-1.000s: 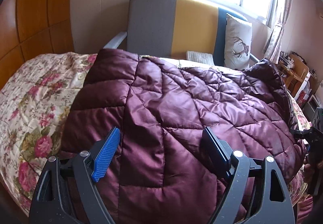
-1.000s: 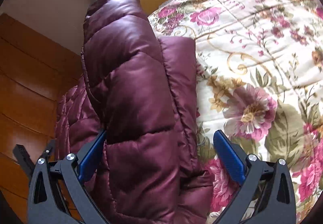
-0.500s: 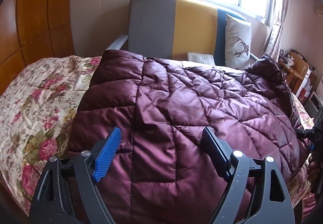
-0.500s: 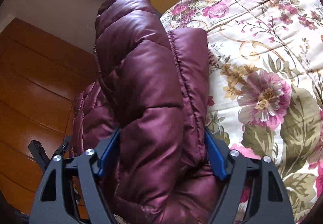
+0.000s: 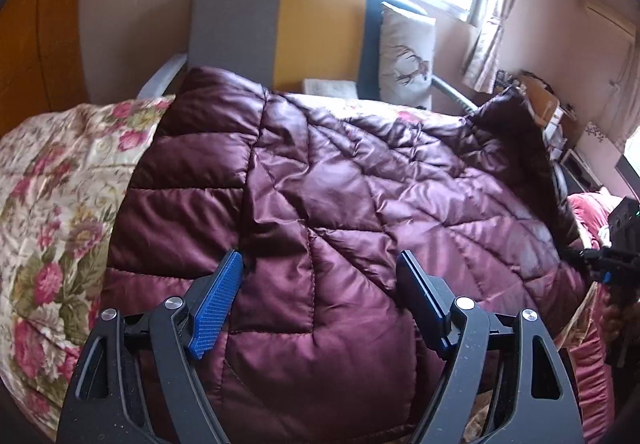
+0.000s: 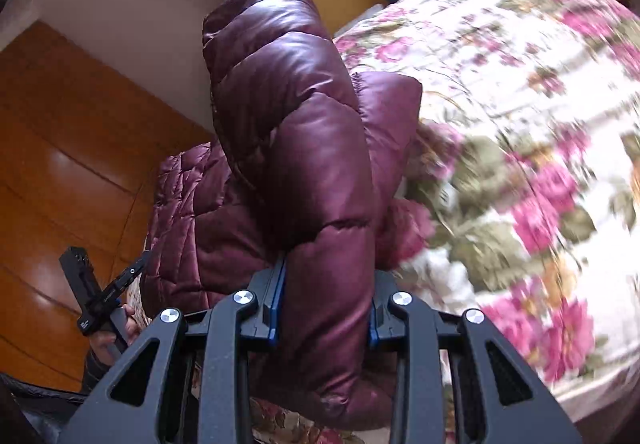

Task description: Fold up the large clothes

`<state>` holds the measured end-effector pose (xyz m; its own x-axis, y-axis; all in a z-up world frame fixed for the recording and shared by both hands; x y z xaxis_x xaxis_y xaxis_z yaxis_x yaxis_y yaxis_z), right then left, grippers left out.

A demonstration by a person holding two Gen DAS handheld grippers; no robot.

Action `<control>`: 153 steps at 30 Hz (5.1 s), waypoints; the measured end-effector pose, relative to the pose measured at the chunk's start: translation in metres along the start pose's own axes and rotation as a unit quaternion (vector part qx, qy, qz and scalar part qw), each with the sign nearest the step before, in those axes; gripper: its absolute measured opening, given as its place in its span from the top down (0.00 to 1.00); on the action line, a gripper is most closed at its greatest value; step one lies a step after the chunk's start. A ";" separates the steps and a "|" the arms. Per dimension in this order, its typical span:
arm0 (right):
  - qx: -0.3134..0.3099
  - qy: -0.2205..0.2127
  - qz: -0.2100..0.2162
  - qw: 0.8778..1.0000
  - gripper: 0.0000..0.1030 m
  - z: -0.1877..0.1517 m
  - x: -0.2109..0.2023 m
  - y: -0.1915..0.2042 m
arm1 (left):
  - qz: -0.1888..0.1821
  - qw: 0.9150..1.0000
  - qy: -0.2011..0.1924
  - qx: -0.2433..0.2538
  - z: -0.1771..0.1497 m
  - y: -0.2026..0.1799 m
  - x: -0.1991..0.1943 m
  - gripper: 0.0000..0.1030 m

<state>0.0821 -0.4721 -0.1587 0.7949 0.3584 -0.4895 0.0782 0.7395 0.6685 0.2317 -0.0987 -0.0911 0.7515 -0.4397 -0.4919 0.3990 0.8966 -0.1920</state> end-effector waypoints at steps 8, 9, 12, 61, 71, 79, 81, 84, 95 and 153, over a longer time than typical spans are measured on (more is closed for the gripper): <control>0.030 0.016 0.013 0.999 0.05 -0.032 -0.019 -0.009 | -0.046 0.998 -0.022 0.024 0.013 -0.020 -0.002 0.33; 0.041 0.014 0.016 0.999 0.05 -0.037 -0.018 -0.011 | -0.046 0.998 -0.019 0.028 0.010 -0.023 0.001 0.34; 0.074 -0.003 0.041 0.996 0.03 -0.044 -0.014 -0.016 | -0.041 0.999 0.000 0.036 -0.001 -0.028 0.016 0.37; -0.292 0.011 0.106 0.950 0.62 -0.061 0.059 0.381 | -0.127 0.982 -0.018 -0.141 -0.034 0.031 0.018 0.52; -0.286 0.009 0.066 0.956 0.62 -0.068 0.068 0.364 | -0.101 0.970 -0.057 -0.216 -0.017 0.102 -0.045 0.58; -0.338 -0.017 0.034 0.940 0.62 -0.080 0.070 0.369 | -0.171 0.963 -0.011 -0.206 0.035 0.088 0.011 0.58; -0.341 -0.026 0.007 0.940 0.62 -0.078 0.072 0.358 | -0.189 0.961 0.016 -0.202 0.033 0.067 0.033 0.58; -0.325 -0.022 -0.017 0.945 0.62 -0.071 0.081 0.338 | -0.175 0.965 0.051 -0.188 0.014 0.047 0.058 0.58; -0.183 -0.063 0.026 0.981 0.62 -0.029 0.063 0.292 | -0.042 0.982 -0.007 -0.183 0.005 0.090 -0.015 0.60; -0.517 -0.005 0.115 0.848 0.22 -0.189 0.142 0.393 | -0.186 0.975 0.036 -0.120 0.089 0.065 -0.071 0.74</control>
<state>0.1124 -0.0229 -0.0713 0.7232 0.5594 -0.4049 -0.6446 0.7573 -0.1051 0.2514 -0.0135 0.0070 0.5356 -0.7395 -0.4077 0.4954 0.6661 -0.5575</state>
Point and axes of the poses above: each gripper's, at about its wrist camera, not at the fingertips, and x roughly the way its jaws point, y to its left, z to its top, the point moved 7 cm from there along x, roughly the way its jaws point, and after that the axes turned 14 degrees about -y, right-handed, at the moved point
